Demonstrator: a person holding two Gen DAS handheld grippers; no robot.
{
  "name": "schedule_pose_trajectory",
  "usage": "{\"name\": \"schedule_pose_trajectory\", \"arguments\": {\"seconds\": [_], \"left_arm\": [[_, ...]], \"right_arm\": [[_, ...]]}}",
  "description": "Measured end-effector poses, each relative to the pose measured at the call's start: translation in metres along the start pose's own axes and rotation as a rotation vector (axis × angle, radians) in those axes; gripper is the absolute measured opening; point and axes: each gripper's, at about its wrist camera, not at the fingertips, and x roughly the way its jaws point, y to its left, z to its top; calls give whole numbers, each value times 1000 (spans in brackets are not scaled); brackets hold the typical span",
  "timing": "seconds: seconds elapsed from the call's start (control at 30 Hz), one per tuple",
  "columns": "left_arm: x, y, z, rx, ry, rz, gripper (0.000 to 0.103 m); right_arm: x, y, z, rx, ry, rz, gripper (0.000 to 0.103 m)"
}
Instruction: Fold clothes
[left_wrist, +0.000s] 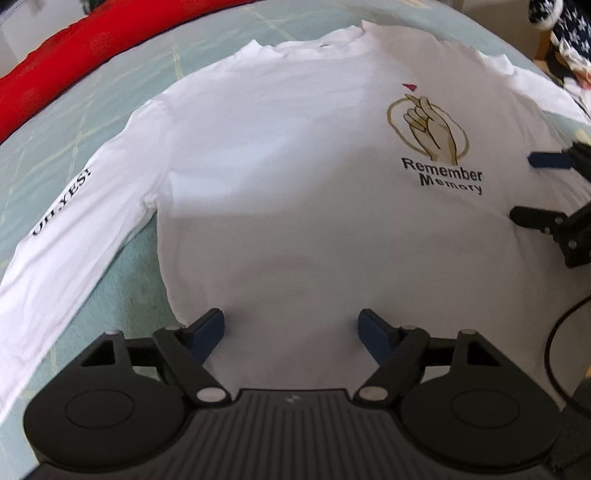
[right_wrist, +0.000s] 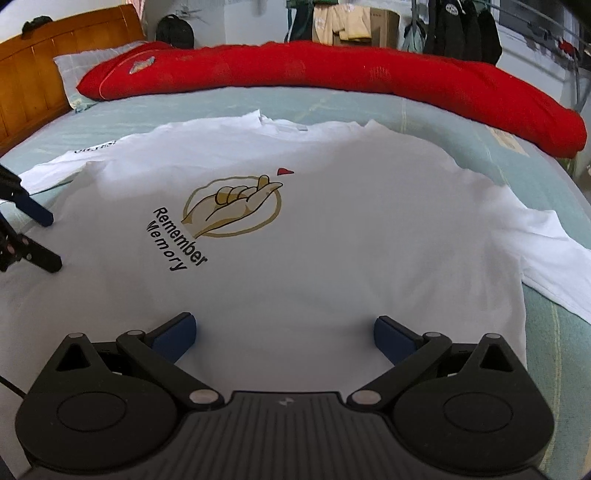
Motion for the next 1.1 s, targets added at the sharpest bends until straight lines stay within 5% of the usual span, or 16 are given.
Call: {"name": "schedule_pose_trajectory", "arguments": {"seconds": [0.37, 1.1], "left_arm": [[-13, 15, -19, 48, -84, -113, 79], [-11, 29, -20, 12, -76, -207, 79]], "right_arm": [[-16, -7, -4, 63, -10, -18, 103], [-20, 33, 14, 66, 48, -70, 103]]}}
